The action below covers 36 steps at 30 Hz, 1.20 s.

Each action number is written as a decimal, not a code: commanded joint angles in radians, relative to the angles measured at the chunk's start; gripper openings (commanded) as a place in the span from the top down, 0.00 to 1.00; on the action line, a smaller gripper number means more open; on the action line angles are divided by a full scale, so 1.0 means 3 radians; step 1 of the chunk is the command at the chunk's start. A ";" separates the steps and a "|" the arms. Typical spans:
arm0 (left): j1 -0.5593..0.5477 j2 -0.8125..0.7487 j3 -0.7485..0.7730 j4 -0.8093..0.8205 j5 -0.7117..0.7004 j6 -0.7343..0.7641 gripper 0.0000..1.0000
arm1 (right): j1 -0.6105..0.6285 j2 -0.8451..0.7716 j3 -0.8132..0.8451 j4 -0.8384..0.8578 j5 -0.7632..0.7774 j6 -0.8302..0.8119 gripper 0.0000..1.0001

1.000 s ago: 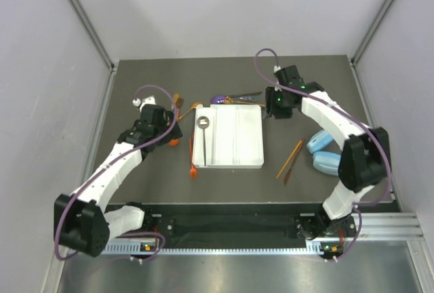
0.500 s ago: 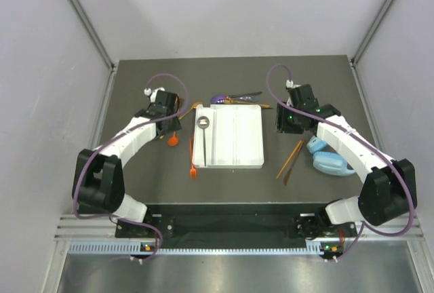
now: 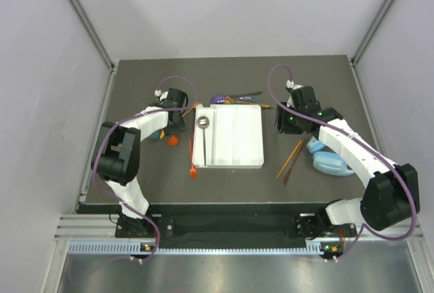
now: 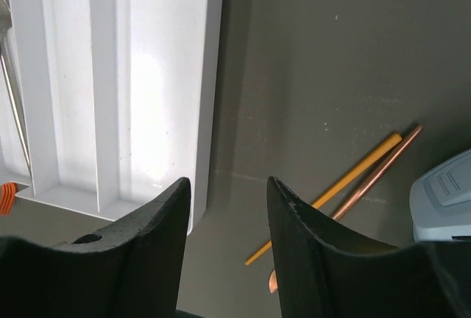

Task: Sort the eating utensils into containers
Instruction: Place the container at the center of the board, then pick up the fork at the center of the board.

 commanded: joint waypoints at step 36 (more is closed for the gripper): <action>-0.0560 -0.0894 0.0939 -0.1153 0.0792 0.1323 1.00 | -0.0054 0.0199 0.0136 0.0463 -0.0542 -0.0530 0.56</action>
